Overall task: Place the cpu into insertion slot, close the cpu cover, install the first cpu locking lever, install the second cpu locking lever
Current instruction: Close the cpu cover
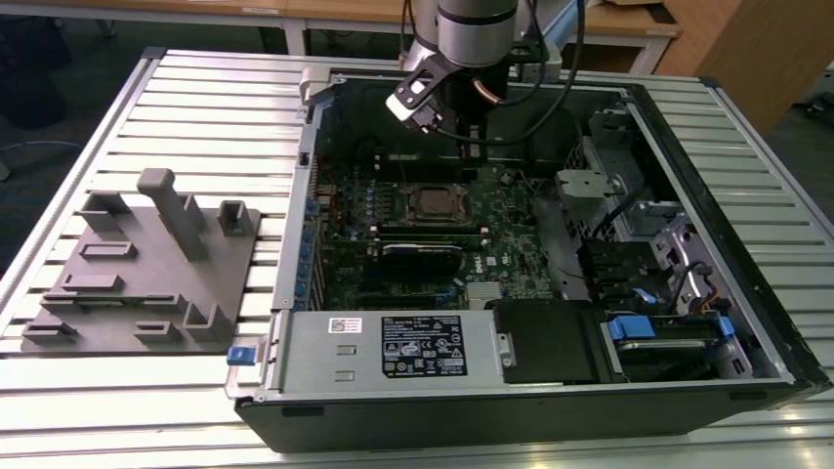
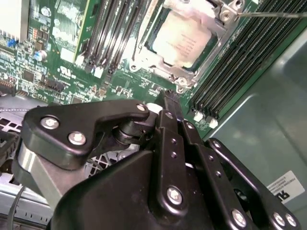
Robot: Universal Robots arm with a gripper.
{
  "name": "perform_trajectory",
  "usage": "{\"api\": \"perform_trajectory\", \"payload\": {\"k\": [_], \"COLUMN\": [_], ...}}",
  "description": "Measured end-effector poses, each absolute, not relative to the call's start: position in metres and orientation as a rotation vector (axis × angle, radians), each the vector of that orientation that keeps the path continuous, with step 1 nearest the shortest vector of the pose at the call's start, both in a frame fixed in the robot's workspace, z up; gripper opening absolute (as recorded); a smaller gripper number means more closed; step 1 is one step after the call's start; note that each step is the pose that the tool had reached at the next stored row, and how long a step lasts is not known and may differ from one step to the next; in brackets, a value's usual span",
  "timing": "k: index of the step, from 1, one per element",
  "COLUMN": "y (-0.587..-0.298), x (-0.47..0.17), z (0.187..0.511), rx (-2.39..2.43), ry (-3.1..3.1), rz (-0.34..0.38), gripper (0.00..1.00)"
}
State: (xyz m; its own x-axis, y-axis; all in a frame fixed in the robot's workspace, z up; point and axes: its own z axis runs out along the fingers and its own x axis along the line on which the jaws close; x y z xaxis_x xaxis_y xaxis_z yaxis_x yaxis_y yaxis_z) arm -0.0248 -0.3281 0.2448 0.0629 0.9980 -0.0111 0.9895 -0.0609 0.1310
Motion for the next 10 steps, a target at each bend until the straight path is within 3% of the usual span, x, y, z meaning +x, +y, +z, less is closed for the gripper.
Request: {"api": "perform_trajectory", "payload": {"k": [6,10], "y": [-0.3282,-0.3282], "x": [-0.025,-0.025], "z": [0.2448,0.2437], "rx": [2.214,2.229], "ry": [2.08,2.095], "rz": [0.121,0.082], "gripper": [0.1,0.1]}}
